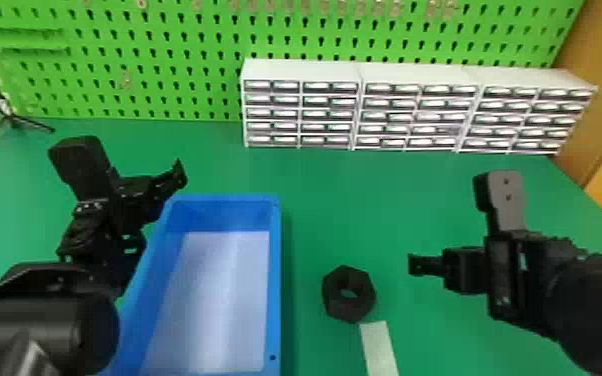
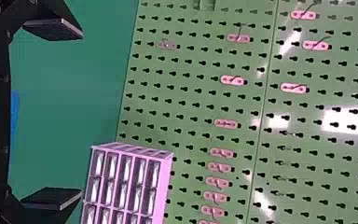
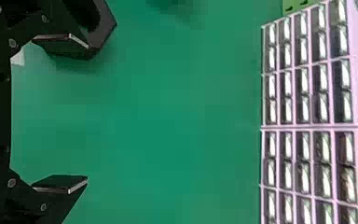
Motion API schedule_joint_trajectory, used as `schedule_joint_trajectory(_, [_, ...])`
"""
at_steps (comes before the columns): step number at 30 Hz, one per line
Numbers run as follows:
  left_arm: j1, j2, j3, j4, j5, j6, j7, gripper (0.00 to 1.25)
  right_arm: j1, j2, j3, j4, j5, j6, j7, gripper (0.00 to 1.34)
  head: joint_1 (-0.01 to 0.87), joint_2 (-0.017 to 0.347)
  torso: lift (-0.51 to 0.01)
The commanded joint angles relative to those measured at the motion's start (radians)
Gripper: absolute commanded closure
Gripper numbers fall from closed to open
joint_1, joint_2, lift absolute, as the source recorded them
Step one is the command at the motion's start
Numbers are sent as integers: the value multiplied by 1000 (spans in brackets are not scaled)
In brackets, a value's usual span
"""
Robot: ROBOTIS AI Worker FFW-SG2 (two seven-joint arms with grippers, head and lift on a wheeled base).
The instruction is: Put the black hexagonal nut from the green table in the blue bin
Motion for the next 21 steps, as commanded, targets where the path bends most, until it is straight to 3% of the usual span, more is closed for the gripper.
schedule_joint_trajectory(1, [0,0,1,0,0,0,-3,98,-5,-2,23,-5,-6,33,1,282,692,8,-97])
schedule_joint_trajectory(21, [-2,0,3,0,0,0,-12,98,-27,-25,47,-68,-14,76,1,282,692,8,-97])
